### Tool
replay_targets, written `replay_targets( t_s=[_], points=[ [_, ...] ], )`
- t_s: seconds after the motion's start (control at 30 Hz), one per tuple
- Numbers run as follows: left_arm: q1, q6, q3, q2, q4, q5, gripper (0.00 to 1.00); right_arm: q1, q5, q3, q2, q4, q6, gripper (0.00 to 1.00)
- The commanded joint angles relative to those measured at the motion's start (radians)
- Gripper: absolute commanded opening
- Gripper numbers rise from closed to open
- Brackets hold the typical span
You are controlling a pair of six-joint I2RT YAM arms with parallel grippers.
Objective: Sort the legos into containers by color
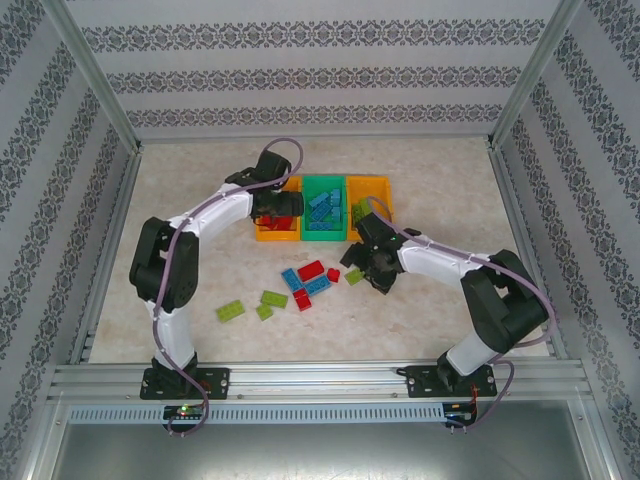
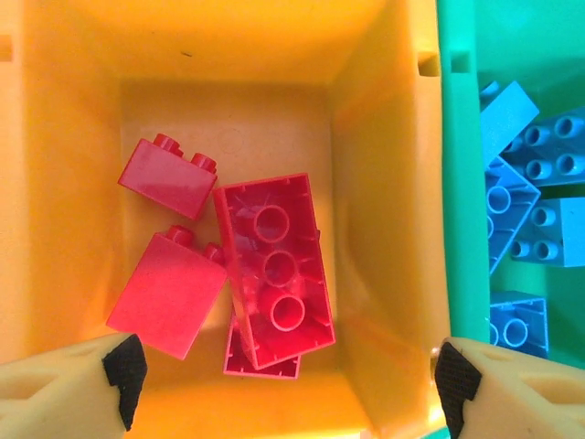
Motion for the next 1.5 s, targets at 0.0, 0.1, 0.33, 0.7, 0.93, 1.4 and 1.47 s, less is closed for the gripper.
replay_targets(
  t_s=[0.0,0.1,0.33,0.7,0.93,1.4,1.47],
  points=[
    [-0.008,0.036,-0.041,-0.055,0.067,0.014,0.85,0.017,0.008,0.06,0.045,-0.056,0.039,0.88],
    [-0.008,0.052,-0.08,-0.079,0.078,0.007,0.86,0.023,0.009,0.097,0.079,-0.105,0.027,0.87],
    [-0.007,0.068,-0.176,-0.157,0.131,-0.004,0.88,0.0,0.028,0.127,0.166,-0.199,-0.017,0.78],
    [-0.002,0.074,-0.25,-0.213,0.145,-0.02,0.9,-0.013,0.081,0.173,0.258,-0.246,-0.075,0.55],
    [0.003,0.077,-0.31,-0.261,0.174,-0.012,0.91,-0.05,0.143,0.106,0.164,-0.232,-0.149,0.24],
    [0.007,0.029,-0.375,-0.324,0.05,-0.104,0.92,-0.091,0.267,0.367,0.004,-0.344,-0.417,0.24],
    [0.007,0.008,-0.405,-0.339,0.047,-0.108,0.92,-0.115,0.262,0.422,0.034,-0.338,-0.457,0.25]
  ],
)
